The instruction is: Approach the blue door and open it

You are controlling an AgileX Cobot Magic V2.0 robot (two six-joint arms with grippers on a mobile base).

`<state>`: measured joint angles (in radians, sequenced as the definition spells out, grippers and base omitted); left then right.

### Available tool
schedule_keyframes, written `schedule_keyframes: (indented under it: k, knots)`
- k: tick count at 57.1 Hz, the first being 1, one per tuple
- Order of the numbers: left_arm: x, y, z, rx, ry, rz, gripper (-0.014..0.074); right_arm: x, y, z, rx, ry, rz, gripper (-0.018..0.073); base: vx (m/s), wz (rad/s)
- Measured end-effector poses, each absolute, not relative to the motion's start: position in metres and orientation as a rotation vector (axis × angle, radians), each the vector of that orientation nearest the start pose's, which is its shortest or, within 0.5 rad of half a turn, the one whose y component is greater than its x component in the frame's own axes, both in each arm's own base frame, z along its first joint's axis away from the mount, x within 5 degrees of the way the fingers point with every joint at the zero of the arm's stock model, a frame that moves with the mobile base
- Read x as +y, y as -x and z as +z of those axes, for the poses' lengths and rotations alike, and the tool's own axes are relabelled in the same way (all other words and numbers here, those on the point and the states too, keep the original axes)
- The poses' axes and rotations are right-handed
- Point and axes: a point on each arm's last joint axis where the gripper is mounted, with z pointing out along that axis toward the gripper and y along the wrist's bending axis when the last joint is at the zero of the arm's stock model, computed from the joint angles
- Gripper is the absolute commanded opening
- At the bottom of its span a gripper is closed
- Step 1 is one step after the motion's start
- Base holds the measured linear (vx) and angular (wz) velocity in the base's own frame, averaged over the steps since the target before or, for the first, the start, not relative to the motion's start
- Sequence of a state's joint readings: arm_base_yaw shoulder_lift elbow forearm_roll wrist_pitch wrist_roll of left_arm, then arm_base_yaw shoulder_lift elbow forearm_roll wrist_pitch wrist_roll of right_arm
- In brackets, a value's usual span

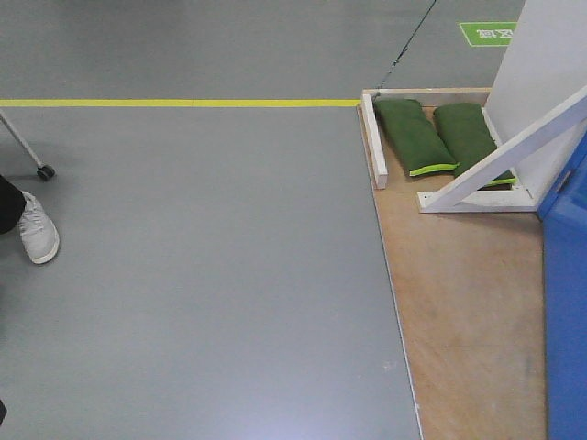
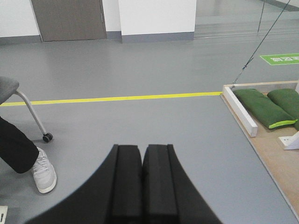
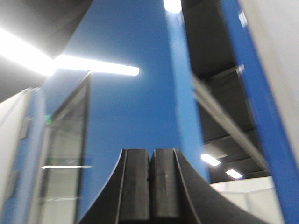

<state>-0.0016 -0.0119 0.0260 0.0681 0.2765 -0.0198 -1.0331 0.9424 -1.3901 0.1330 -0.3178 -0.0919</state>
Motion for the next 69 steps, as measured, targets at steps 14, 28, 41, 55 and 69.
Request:
schedule_keyframes:
  k: [14,28,41,55,69]
  knots:
    - [0.002,-0.055,0.180,1.774,-0.029,0.048,0.0073,-0.169,-0.047,0.589,0.608,-0.529,-1.191,0.0012,0.00,0.00]
    - [0.002,-0.055,0.180,1.774,-0.029,0.048,0.0073,-0.251,-0.030,0.551,0.707,-0.741,-1.272,0.0012,0.00,0.00]
    - [0.002,-0.055,0.180,1.774,-0.029,0.048,0.0073,-0.300,-0.005,0.519,0.751,-0.887,-1.322,0.0012,0.00,0.00]
    - [0.002,-0.055,0.180,1.774,-0.029,0.048,0.0073,-0.344,0.000,0.482,0.833,-0.983,-1.315,0.0012,0.00,0.00]
    - [0.002,-0.055,0.180,1.774,-0.029,0.048,0.0073,-0.384,-0.004,0.435,1.003,-1.044,-1.310,0.0012,0.00,0.00]
